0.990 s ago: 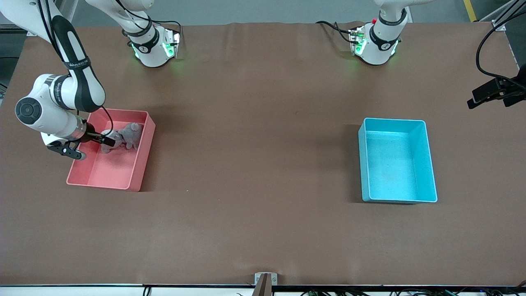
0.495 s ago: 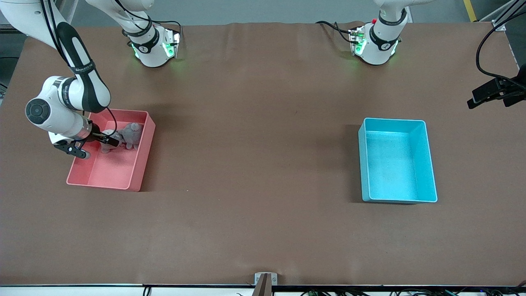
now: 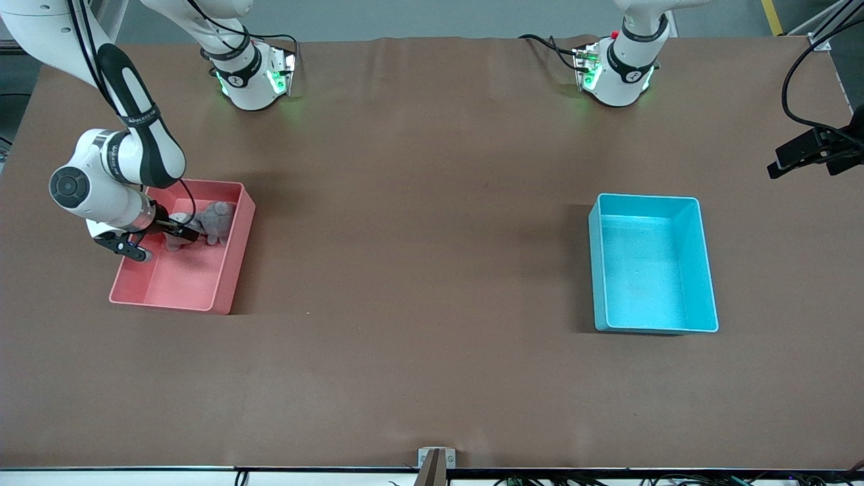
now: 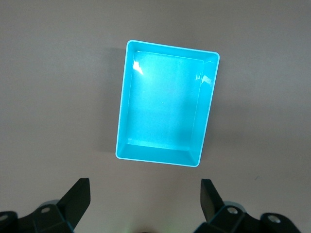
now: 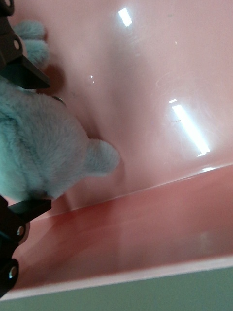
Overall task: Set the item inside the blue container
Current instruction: 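Lower the right gripper and grasp the grey plush toy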
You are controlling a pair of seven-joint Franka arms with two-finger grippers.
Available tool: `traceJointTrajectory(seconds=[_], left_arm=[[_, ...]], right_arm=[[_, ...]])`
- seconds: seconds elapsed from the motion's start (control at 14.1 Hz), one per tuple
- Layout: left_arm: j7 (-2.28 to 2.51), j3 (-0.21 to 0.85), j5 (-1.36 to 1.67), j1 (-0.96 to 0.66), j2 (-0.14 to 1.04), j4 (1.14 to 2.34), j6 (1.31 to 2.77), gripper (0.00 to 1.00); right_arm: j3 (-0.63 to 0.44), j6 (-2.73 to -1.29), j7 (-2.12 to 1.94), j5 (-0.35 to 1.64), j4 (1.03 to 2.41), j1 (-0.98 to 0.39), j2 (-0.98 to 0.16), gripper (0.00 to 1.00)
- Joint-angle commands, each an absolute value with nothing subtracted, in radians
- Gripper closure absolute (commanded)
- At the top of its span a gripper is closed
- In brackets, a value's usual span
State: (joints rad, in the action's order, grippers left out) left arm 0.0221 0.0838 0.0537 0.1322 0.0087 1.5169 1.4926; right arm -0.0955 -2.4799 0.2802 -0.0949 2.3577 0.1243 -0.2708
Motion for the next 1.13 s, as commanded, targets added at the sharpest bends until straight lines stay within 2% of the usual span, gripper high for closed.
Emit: traceJointTrajectory(seconds=[0.0,0.21,0.42,0.64,1.06], left_arm=[[0.029,0.086,0.040,0.133,0.008,1.508,1.483,0.00],[0.029,0.086,0.040,0.133,0.008,1.508,1.483,0.00],[0.029,0.086,0.040,0.133,0.008,1.506,1.485,0.00],[0.029,0.086,0.040,0.133,0.008,1.506,1.483,0.00],[0.029,0.086,0.040,0.135,0.009,1.506,1.485,0.00]], right_arm=[[-0.083,-2.497,0.310,-0.103,2.373,0.140,-0.272,0.00],[-0.083,-2.490,0.310,-0.103,2.372,0.138,-0.275,0.05],[-0.083,-2.485,0.310,-0.103,2.370,0.140,-0.275,0.15],[-0.083,-2.473,0.308,-0.103,2.368,0.138,-0.275,0.30],[-0.083,-2.468,0.307,-0.104,2.367,0.137,-0.275,0.56]])
